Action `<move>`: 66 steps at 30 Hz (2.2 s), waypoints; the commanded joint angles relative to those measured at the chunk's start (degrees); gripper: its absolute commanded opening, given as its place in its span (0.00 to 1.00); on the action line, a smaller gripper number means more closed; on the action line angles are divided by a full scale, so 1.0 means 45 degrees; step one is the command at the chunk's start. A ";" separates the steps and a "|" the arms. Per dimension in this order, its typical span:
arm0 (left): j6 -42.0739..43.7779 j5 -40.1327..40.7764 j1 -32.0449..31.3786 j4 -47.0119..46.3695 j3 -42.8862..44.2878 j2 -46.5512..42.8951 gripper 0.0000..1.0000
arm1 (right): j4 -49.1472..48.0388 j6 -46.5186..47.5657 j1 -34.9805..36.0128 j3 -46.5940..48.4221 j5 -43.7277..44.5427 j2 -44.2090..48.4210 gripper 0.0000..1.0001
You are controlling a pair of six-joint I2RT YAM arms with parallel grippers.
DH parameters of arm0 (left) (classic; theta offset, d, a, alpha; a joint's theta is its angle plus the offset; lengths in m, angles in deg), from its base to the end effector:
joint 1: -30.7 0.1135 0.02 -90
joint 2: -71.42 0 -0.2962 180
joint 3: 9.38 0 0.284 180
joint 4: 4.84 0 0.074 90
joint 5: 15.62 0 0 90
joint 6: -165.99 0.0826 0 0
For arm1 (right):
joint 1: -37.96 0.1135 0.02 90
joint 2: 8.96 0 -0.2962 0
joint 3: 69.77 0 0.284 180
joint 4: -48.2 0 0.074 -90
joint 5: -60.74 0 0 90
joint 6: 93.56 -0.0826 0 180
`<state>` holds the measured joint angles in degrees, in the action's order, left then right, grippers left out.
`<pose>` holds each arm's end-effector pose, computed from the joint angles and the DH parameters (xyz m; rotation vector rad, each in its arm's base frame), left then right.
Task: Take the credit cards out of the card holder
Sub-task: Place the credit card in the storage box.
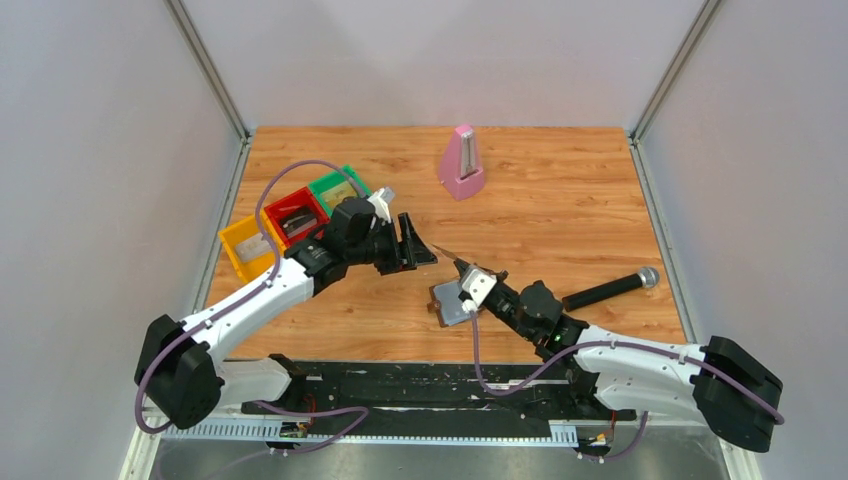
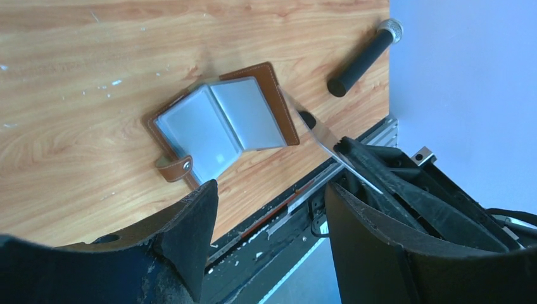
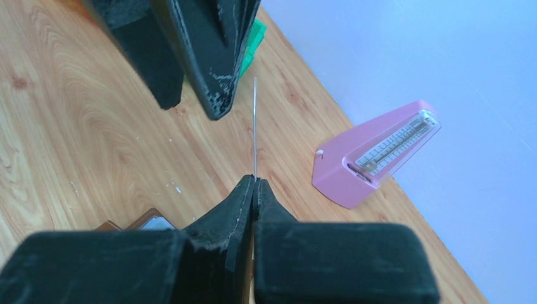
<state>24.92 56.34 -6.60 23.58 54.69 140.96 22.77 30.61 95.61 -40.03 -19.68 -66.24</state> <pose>0.2437 -0.2178 0.2789 -0.0858 2.3966 -1.1596 0.1545 0.2183 0.2257 -1.0625 1.2098 0.1831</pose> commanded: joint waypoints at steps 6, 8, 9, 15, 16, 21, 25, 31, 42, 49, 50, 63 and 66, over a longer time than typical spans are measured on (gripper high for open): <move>-0.1562 -0.2038 0.0073 -0.2828 -0.0959 0.0316 0.68 | -0.1028 0.0854 0.0645 -0.0635 0.0422 0.0444 0.00; -0.1711 -0.2135 0.0072 -0.2909 -0.1047 0.0278 0.68 | -0.1033 0.0933 0.0684 -0.0658 0.0643 0.0435 0.00; -0.1724 -0.2072 0.0082 -0.2905 -0.1083 0.0225 0.69 | -0.1018 0.0999 0.0690 -0.0656 0.0768 0.0400 0.00; -0.2032 -0.1789 0.0071 -0.3243 -0.1472 -0.0272 0.72 | -0.0800 0.1320 0.0850 -0.0578 0.1007 0.0167 0.00; -0.2094 -0.1780 0.0072 -0.3259 -0.1475 -0.0329 0.72 | -0.0799 0.1357 0.0887 -0.0569 0.1036 0.0111 0.00; -0.2093 -0.1663 0.0081 -0.3247 -0.1427 -0.0276 0.72 | -0.0761 0.1608 0.1078 -0.0466 0.1376 -0.0188 0.00; -0.2088 -0.1660 0.0083 -0.3301 -0.1440 -0.0131 0.72 | -0.0701 0.1606 0.1154 -0.0431 0.1474 -0.0219 0.00; -0.2006 -0.1413 0.0085 -0.3377 -0.1487 0.0011 0.68 | -0.0642 0.1678 0.1352 -0.0435 0.1592 -0.0186 0.00; -0.2103 -0.1911 0.0079 -0.4031 -0.1467 0.0460 0.17 | -0.0526 0.1781 0.1579 -0.0617 0.1413 -0.0382 0.02; -0.0693 -0.1852 0.0128 -0.3712 -0.1441 0.0299 0.00 | 0.1642 0.0988 0.1568 0.0028 0.1643 0.0008 0.27; -0.0285 -0.1841 0.0155 -0.3689 -0.1399 0.0253 0.00 | 0.2124 0.0801 0.1565 0.0209 0.1784 0.0157 0.31; 0.2636 -0.0525 0.1317 -0.0484 -0.0454 -0.0704 0.00 | 0.5426 -0.4856 0.0940 0.2026 0.1134 0.1851 0.49; 0.3851 0.0076 0.2422 0.1381 0.0359 -0.0683 0.00 | 0.5859 -0.6228 0.0939 0.2529 0.0635 0.1602 0.56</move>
<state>33.88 52.19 -0.57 20.35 50.25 139.80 44.36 15.20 100.00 -33.10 -13.73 -58.48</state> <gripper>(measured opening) 0.007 0.525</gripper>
